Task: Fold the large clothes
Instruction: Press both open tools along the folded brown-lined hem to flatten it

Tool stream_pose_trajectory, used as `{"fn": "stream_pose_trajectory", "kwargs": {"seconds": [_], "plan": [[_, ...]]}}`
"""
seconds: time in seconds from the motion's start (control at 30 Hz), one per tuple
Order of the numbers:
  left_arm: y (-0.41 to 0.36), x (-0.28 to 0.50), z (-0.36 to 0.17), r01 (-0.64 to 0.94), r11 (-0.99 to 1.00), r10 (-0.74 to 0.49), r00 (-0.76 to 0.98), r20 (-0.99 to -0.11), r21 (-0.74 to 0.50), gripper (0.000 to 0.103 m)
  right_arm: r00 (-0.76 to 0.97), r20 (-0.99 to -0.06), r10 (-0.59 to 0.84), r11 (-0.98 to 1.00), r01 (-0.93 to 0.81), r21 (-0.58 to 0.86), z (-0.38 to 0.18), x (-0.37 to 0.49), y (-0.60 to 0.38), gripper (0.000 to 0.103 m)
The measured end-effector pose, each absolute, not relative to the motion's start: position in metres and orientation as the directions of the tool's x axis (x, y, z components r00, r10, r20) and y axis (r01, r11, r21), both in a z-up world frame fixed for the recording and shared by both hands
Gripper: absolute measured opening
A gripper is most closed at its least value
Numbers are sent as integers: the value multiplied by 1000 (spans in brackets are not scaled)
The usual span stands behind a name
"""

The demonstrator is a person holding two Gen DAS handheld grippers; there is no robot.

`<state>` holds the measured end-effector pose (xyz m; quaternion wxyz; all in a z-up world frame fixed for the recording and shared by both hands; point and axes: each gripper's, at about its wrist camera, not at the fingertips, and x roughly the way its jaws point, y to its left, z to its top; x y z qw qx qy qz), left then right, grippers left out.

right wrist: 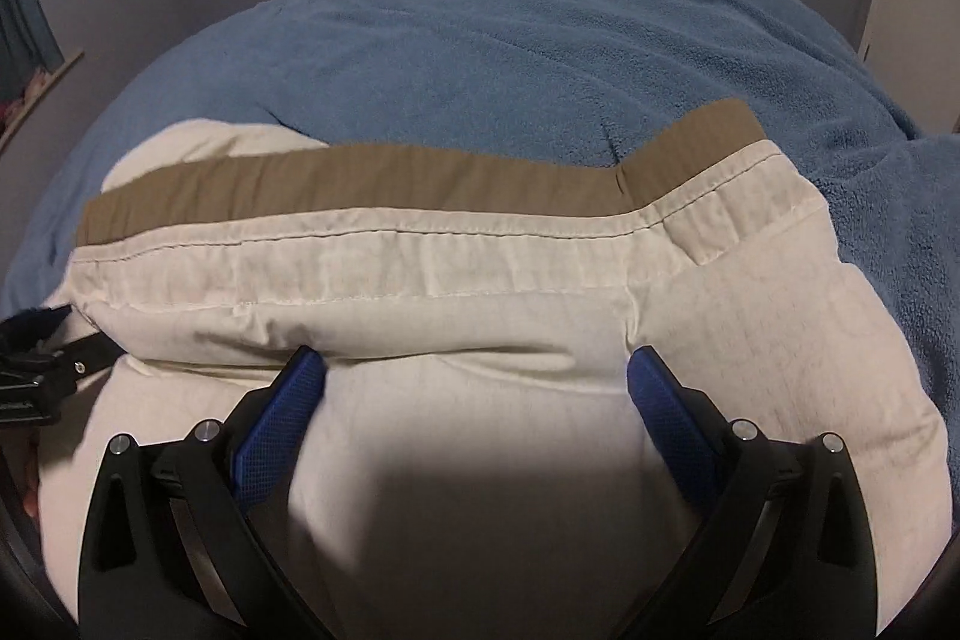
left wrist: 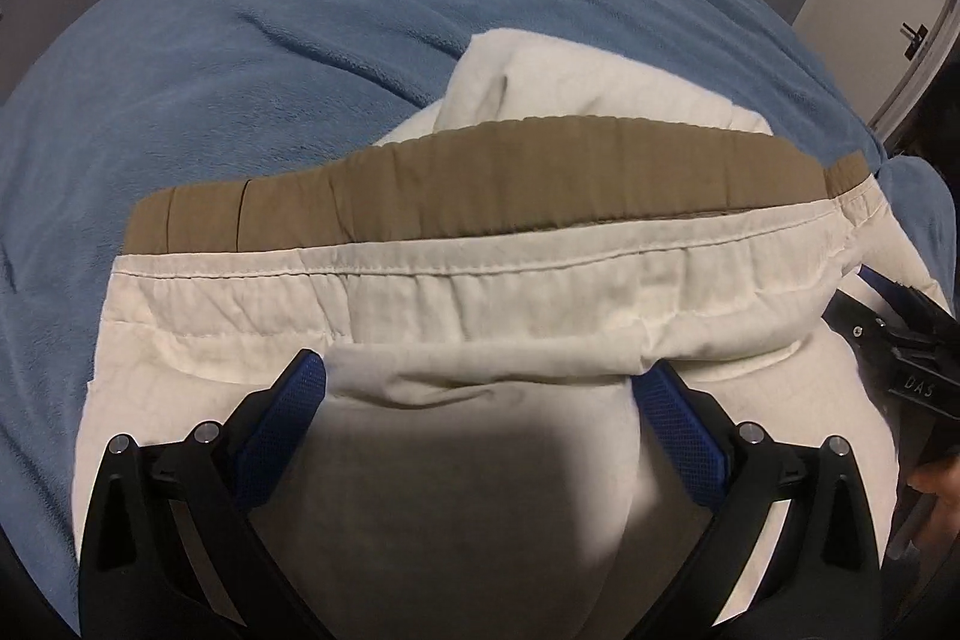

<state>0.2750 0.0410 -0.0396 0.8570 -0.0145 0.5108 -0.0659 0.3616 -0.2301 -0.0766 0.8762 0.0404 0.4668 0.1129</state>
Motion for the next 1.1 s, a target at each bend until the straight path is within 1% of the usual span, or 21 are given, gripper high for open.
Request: {"fn": "stream_pose_trajectory", "kwargs": {"seconds": [0.23,0.37,0.5,0.83,1.0,1.1], "plan": [[35,280,-49,97,993,-105,477,-873,-67,99,530,-817,230,973,-156,173,-89,372,-227,97],[35,291,-52,96,993,-104,476,-873,-66,99,527,-819,227,973,-155,170,-93,378,-224,97],[41,282,-54,96,993,-102,482,-870,-63,99,527,-820,223,974,-154,166,-94,378,-224,97],[39,288,-57,92,994,-98,493,-865,-61,99,530,-819,219,975,-154,162,-97,385,-222,97],[37,281,-57,86,995,-83,521,-849,-44,98,542,-810,222,974,-156,162,-99,382,-223,97],[33,264,-46,94,995,-63,539,-840,-14,98,542,-804,244,969,-162,185,-94,373,-228,97]]}}
